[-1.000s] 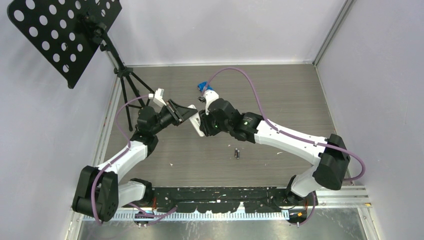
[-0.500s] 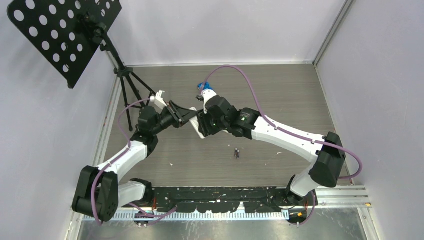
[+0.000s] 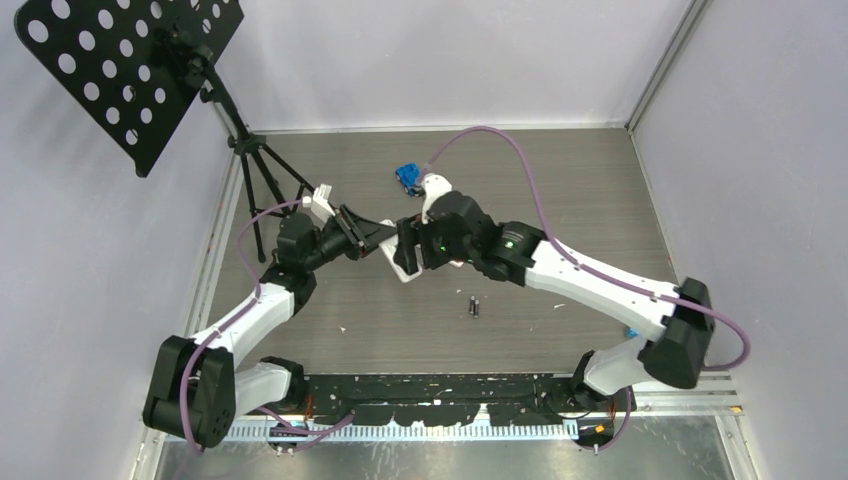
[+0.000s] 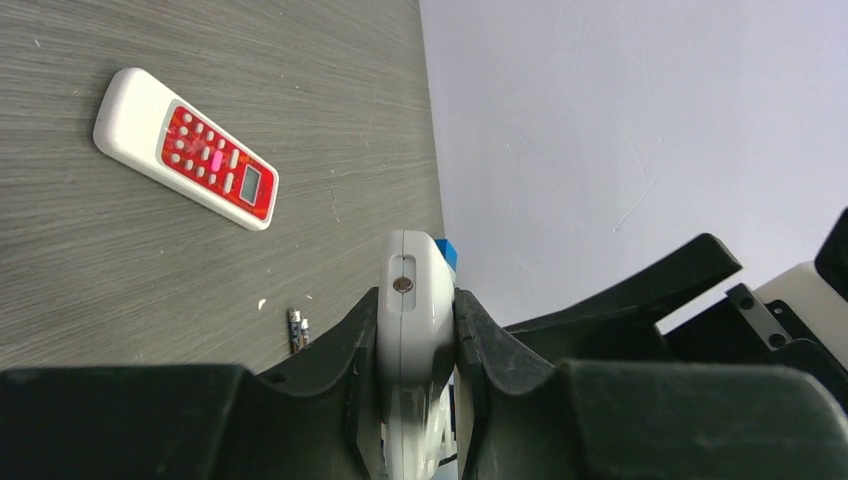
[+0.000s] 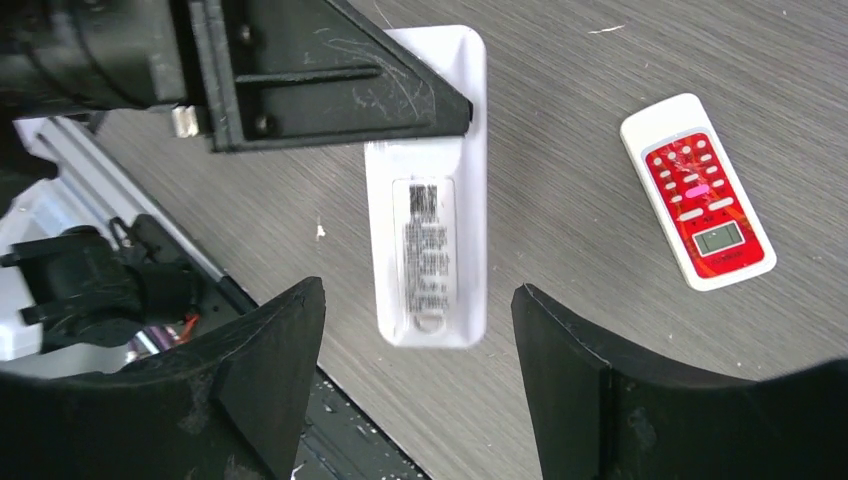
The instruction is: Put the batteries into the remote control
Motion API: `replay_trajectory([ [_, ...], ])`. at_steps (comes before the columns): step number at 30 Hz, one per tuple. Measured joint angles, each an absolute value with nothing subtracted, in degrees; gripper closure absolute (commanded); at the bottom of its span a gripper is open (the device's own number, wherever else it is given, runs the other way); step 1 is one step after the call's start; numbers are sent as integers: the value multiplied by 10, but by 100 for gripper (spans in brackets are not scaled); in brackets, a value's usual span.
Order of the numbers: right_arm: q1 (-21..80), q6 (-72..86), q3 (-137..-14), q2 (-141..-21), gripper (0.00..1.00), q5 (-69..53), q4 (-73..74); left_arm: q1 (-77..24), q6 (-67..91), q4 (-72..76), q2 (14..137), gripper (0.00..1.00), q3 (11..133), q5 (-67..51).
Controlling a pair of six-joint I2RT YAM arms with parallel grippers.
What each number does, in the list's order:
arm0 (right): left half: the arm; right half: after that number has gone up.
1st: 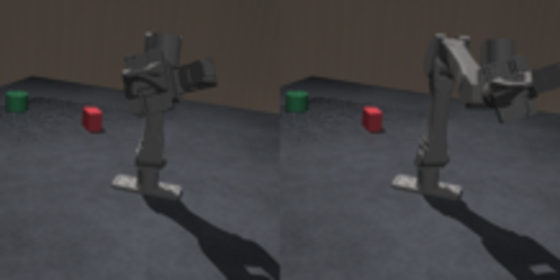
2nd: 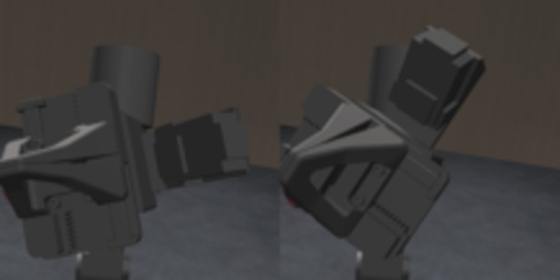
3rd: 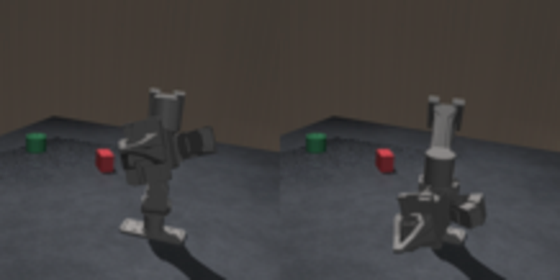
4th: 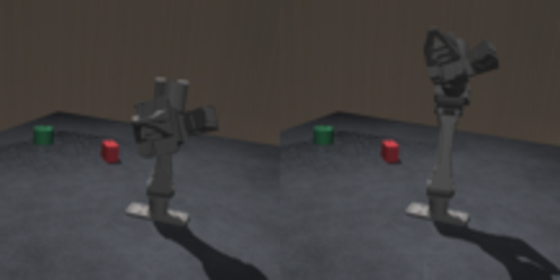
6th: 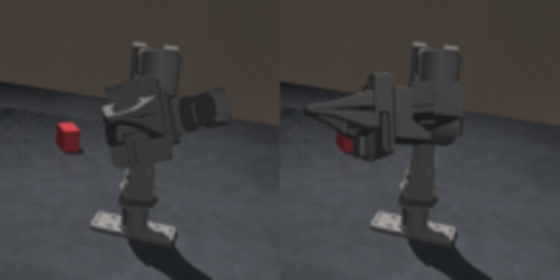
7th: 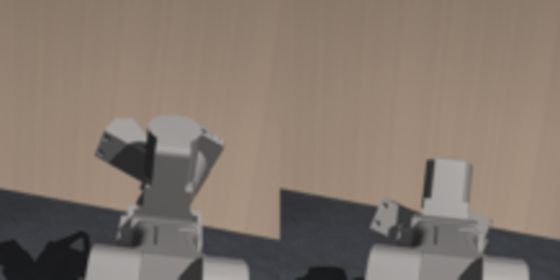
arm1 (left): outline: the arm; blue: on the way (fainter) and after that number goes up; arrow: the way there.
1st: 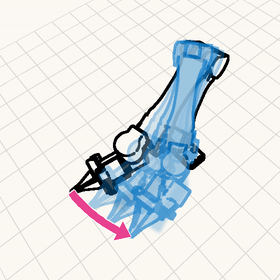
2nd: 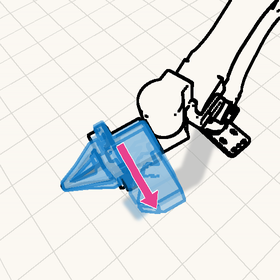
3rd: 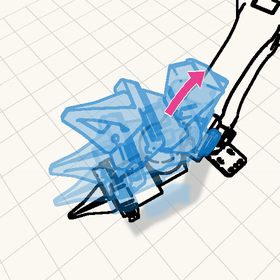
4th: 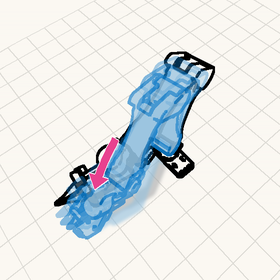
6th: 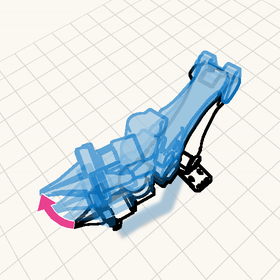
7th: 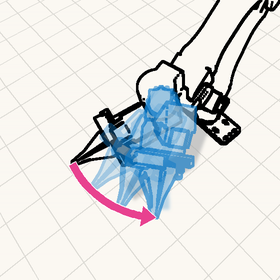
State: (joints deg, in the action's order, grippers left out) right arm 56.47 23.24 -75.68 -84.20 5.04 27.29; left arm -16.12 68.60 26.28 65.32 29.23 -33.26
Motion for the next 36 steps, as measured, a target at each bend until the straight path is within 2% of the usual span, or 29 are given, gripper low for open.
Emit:
replay_trajectory([
  [7,557,317,-641,-684,26,73,182,-161,696,259,651,100,300,-339],
  [11,556,358,-611,-652,28,85,144,-161,716,264,648,100,302,-351],
  [16,556,402,-583,-661,33,86,126,-161,742,277,648,100,305,-367],
  [27,556,420,-582,-712,55,82,119,-161,776,302,643,100,309,-387],
  [36,555,421,-595,-737,58,80,88,-161,781,302,641,100,309,-400],
])
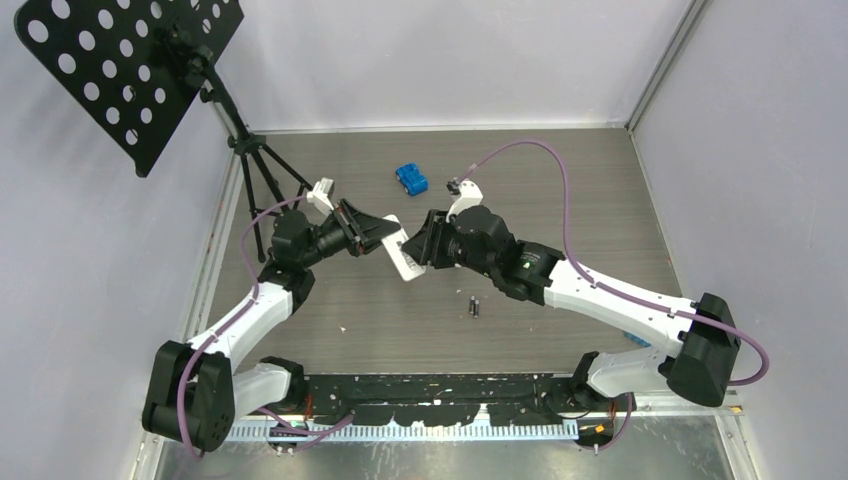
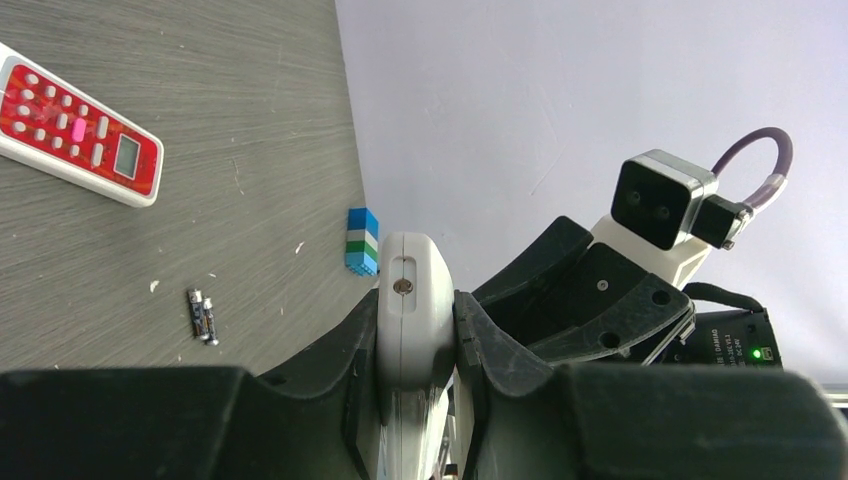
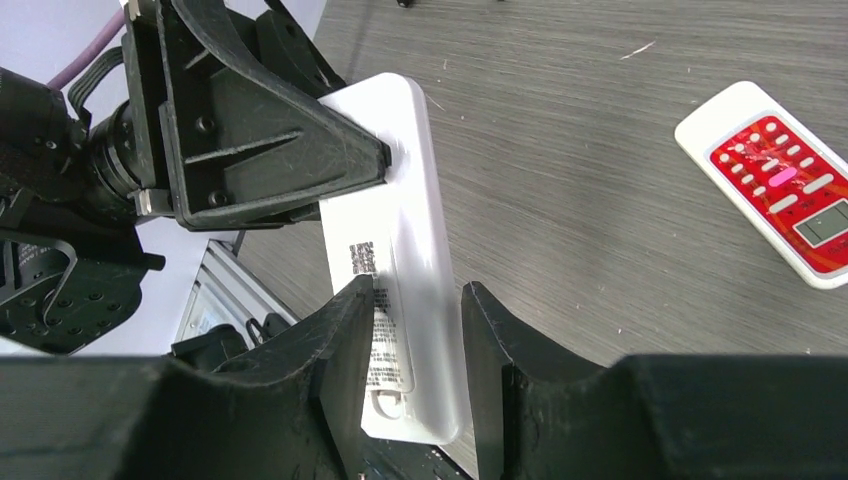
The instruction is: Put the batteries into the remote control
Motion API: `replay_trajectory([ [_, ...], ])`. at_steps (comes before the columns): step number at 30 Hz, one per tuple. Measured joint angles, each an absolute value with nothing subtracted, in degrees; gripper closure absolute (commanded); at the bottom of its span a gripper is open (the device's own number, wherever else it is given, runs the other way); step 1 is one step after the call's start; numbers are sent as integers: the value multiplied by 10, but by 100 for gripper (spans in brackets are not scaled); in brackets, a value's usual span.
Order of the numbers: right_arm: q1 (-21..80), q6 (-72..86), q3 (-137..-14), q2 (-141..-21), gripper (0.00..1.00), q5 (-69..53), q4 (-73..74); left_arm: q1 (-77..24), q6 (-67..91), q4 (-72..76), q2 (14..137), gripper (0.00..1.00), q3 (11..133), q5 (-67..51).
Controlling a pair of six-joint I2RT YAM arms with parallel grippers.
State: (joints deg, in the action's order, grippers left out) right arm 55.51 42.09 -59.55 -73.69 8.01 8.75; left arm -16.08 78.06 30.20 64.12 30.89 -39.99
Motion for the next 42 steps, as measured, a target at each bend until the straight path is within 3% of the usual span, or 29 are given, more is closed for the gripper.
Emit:
replay_trajectory([
  [3,554,419,-597,-743,54,80,78,-161,779,302,641,100,309,-403],
  [7,554,406,-597,-742,37,75,77,-161,766,304,641,100,309,-410],
  [10,552,392,-594,-736,30,56,77,-161,754,315,642,100,310,-424],
  [17,517,379,-561,-688,28,-68,48,-161,744,374,663,100,327,-490],
  [21,498,383,-546,-685,34,-132,8,-161,748,412,665,100,329,-528],
  [26,493,392,-540,-698,48,-193,-22,-161,765,465,665,100,338,-569],
  [29,493,400,-540,-714,58,-223,-49,-161,769,485,665,99,339,-582],
  [32,493,415,-540,-723,75,-246,-69,-161,775,497,665,95,339,-589],
  [35,491,425,-540,-728,91,-261,-83,-158,776,508,665,77,339,-589],
  [37,490,427,-540,-729,98,-263,-87,-157,776,510,664,55,339,-588],
  [40,489,425,-540,-729,100,-246,-86,-158,776,509,660,29,339,-579],
  [41,488,423,-540,-729,100,-236,-81,-160,771,505,657,8,339,-575],
  [42,487,422,-540,-729,100,-227,-76,-160,766,495,651,1,339,-568],
])
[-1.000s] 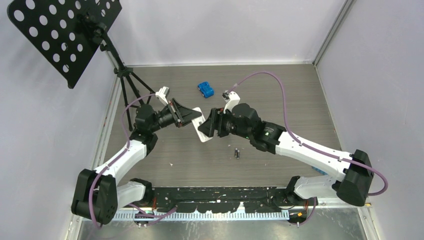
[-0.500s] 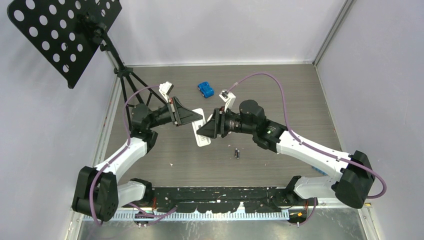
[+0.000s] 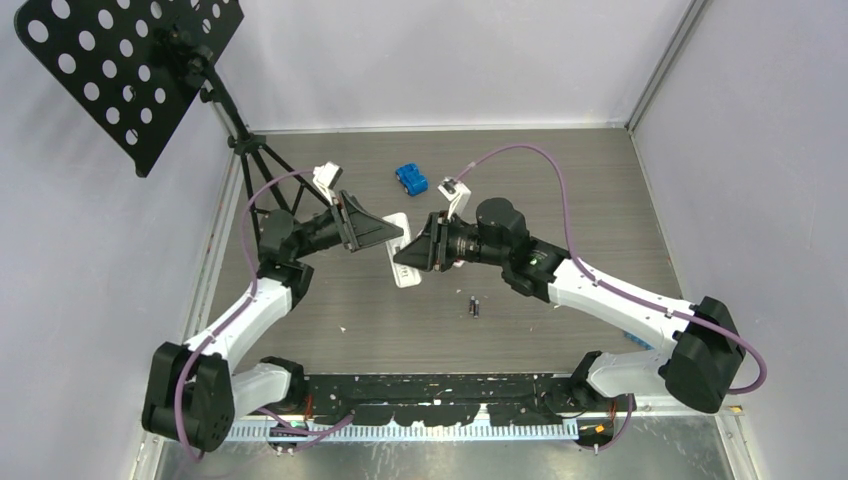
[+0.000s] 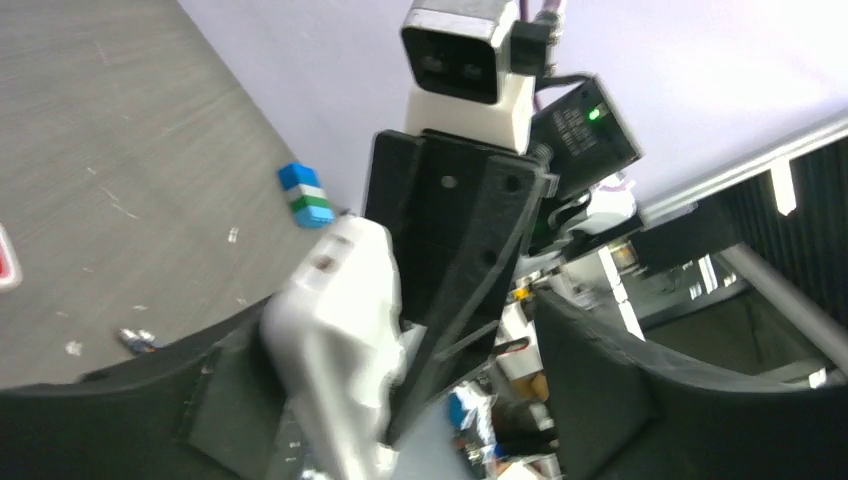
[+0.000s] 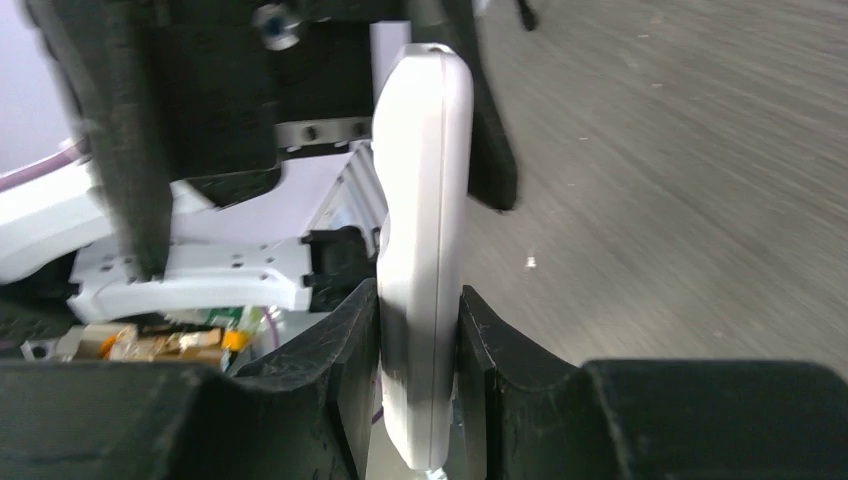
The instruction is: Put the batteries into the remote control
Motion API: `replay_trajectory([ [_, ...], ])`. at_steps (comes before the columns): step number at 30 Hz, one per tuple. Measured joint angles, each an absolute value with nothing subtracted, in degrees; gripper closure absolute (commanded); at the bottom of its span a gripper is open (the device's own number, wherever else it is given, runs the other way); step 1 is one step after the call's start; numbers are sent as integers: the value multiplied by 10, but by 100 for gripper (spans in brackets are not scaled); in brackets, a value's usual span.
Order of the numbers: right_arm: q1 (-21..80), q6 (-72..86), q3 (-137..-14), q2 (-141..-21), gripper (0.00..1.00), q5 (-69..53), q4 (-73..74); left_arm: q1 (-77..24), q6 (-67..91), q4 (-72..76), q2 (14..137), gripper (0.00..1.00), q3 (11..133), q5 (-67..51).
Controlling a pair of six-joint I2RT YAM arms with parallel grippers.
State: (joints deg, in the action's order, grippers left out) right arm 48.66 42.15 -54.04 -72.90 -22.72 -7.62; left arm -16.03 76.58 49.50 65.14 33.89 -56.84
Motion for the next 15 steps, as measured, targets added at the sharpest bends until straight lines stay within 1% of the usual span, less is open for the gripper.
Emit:
replay_trajectory([
  [2,481,416,-540,-728,100,-204,-58,-161,740,455,634,0,340,-555],
  [4,467,407,-544,-727,100,-191,-29,-162,696,369,613,0,352,-526],
  [7,433,390,-564,-725,100,-145,42,-162,603,185,581,0,396,-459],
  [8,411,383,-568,-725,100,-119,68,-161,564,112,567,0,419,-425],
  [11,352,355,-575,-735,100,-10,146,-161,491,-6,541,0,460,-363],
  [15,314,307,-600,-792,100,143,218,-160,435,-98,533,0,475,-321],
])
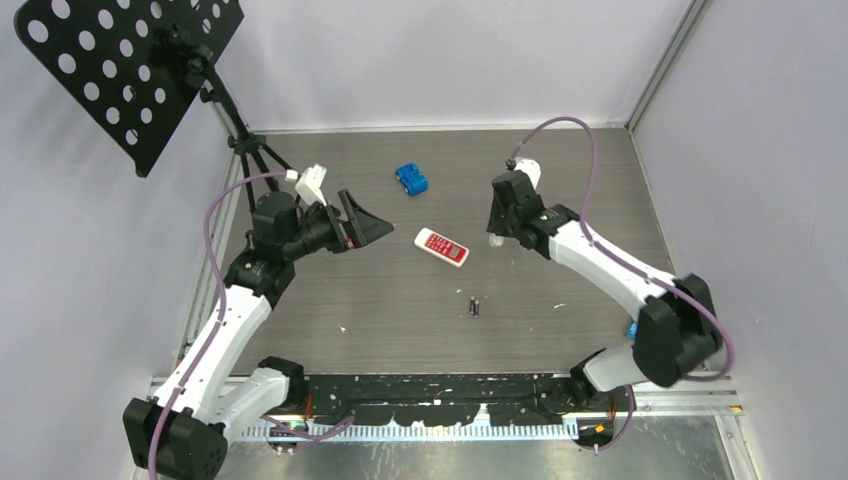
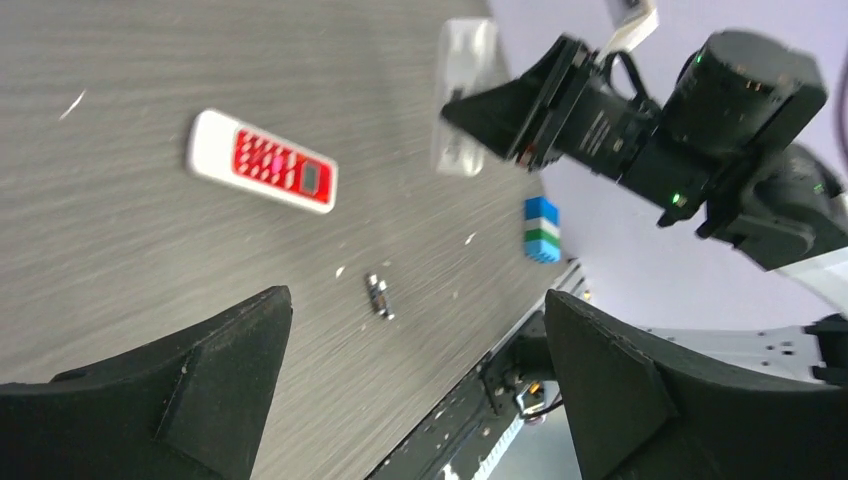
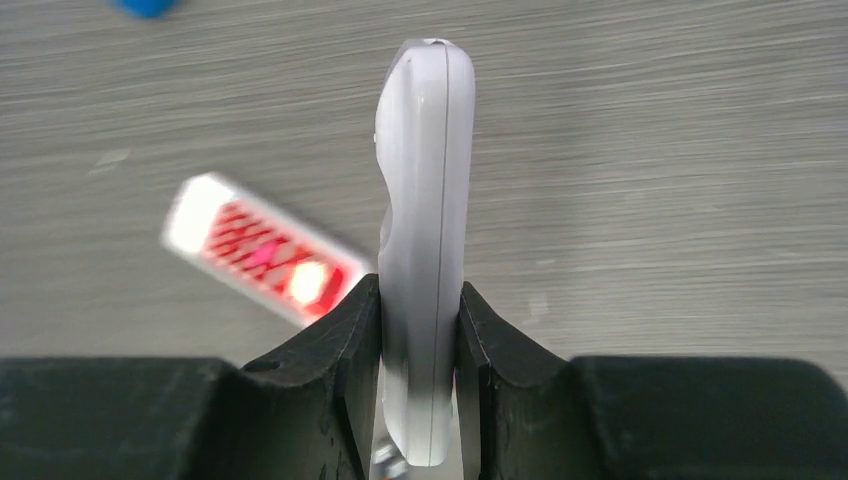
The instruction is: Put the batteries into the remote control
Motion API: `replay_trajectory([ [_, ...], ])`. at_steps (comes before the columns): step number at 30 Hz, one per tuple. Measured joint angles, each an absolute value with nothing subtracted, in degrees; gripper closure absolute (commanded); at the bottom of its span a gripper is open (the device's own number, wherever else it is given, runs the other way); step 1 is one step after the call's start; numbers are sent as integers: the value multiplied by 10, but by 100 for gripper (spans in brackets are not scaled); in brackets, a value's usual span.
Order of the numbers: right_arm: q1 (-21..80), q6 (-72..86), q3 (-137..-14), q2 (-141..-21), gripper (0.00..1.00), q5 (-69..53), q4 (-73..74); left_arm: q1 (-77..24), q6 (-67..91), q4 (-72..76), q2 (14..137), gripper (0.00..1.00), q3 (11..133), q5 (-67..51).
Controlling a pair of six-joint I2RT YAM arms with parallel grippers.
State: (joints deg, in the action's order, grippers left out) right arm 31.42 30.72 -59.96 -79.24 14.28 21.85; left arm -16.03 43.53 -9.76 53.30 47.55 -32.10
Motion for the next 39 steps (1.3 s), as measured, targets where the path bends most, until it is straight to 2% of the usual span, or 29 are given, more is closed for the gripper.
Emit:
replay_trajectory([
  [5,277,236,-643,-913,100,312,262,-160,407,-171,554,0,475,-305],
  [9,218,197,-696,-1025,100,380,295,-160,400,-198,557,0,475,-300],
  [13,178,171,-712,-1088,100,428,311,-160,400,-207,550,0,468,-295],
  [16,168,152,-725,-1126,90,460,321,-160,400,-216,542,0,465,-294],
  [21,168,134,-747,-1157,65,480,332,-160,400,-217,542,0,465,-294],
  [26,168,138,-752,-1153,45,444,333,-160,400,-217,542,0,465,-293],
  [27,166,140,-752,-1147,28,431,334,-160,400,-217,542,0,465,-291],
  [28,165,145,-752,-1138,21,408,333,-160,400,-217,542,0,465,-290],
  [34,165,173,-748,-1057,18,244,322,-160,399,-222,542,0,465,-266],
  [39,183,160,-708,-990,15,83,258,-160,399,-227,541,0,465,-241],
])
